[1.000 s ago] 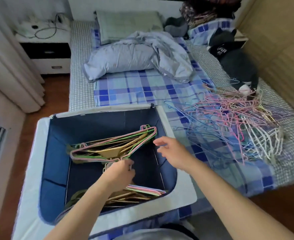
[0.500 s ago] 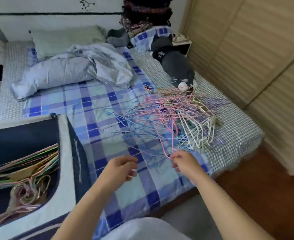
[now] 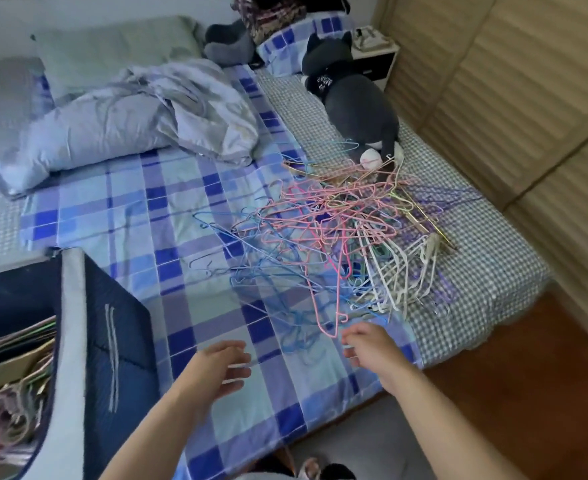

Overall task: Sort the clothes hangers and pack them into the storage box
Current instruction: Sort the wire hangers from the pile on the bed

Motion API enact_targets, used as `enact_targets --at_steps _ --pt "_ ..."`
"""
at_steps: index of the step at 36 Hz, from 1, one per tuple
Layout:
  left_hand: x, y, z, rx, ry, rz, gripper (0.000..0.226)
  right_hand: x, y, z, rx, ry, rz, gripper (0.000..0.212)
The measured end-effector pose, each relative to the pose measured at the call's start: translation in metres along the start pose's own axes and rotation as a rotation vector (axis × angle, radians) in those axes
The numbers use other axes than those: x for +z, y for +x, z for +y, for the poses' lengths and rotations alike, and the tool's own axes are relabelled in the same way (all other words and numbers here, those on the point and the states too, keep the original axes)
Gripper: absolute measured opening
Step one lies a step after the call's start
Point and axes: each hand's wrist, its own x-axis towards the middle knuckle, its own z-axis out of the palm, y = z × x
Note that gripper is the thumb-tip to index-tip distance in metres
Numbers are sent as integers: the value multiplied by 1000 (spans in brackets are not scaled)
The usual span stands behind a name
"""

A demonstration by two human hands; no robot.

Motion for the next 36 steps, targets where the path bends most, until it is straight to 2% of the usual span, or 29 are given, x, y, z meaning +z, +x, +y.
enact_targets --at_steps 3,5,7,10,12,15,17,20,24,28,31,32,36 --pt "0 65 17 -125 -283 46 18 -8 18 -12 24 -97 -12 16" --pt "-7 114 30 -158 -390 93 32 -17 28 -18 39 -140 26 15" --pt "-15 166 46 -197 -452 110 49 -25 42 -21 60 -129 74 15" --pt "-21 214 75 -189 -460 150 58 -35 54 -18 102 -62 127 15" --pt "-21 229 91 -176 -488 137 54 -37 58 -13 136 -16 158 17" --pt "-18 246 109 -167 -504 97 26 -36 65 -3 203 46 156 21" --pt "-14 250 117 -148 -478 132 30 -34 64 4 236 49 136 21" --pt "0 242 131 -63 -521 166 30 -37 62 10 259 43 112 19" --pt "21 186 152 50 -573 91 32 -48 77 13 264 5 91 24" --pt "43 99 157 239 -498 204 21 -68 105 11 255 -24 39 27" --pt "59 51 155 384 -343 263 29 -79 126 5 227 -17 -35 24" --pt "68 34 152 426 -302 327 32 -86 137 -1 206 -31 -93 24" --pt "82 -2 149 459 -277 391 30 -103 162 -22 240 -11 -275 20"
